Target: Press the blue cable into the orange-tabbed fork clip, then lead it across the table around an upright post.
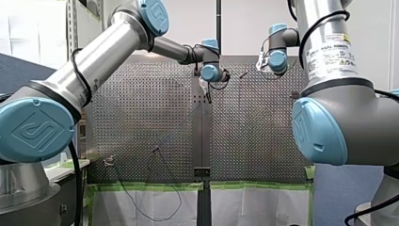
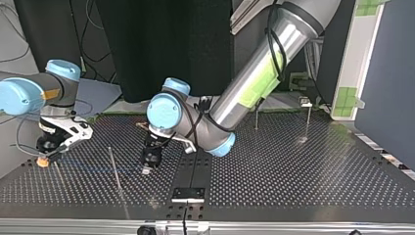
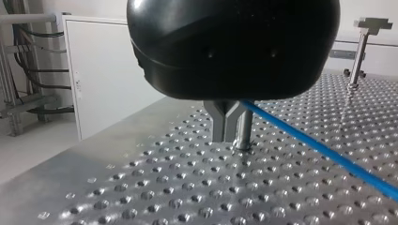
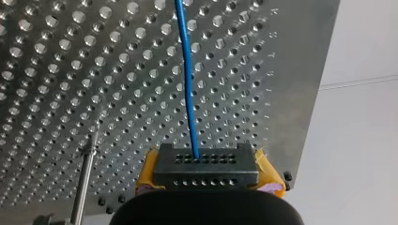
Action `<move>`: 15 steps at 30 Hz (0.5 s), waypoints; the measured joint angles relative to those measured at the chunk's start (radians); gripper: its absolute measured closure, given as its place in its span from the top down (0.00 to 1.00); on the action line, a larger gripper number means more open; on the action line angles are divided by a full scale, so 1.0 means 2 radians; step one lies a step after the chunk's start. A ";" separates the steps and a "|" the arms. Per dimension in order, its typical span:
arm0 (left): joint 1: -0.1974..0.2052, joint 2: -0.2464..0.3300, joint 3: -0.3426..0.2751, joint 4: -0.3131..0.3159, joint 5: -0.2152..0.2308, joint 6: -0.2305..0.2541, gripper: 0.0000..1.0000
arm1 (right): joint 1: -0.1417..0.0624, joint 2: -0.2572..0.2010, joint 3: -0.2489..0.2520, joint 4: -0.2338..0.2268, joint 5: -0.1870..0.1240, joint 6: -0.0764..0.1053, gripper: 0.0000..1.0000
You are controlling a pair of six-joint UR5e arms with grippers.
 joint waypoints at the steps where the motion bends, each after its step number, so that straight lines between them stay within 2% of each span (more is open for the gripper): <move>1: 0.001 -0.001 0.001 0.000 0.001 0.000 0.00 | 0.000 0.003 -0.002 -0.003 -0.002 0.000 0.02; 9: 0.001 -0.020 0.019 -0.010 0.003 0.001 0.00 | -0.006 0.017 -0.010 -0.011 -0.018 0.005 0.02; 12: 0.002 -0.025 0.019 -0.011 0.003 0.001 0.00 | -0.008 0.024 -0.011 -0.012 -0.023 0.011 0.02; 15: 0.001 -0.035 0.019 -0.012 0.002 0.004 0.00 | -0.006 0.035 -0.010 -0.010 -0.032 0.021 0.02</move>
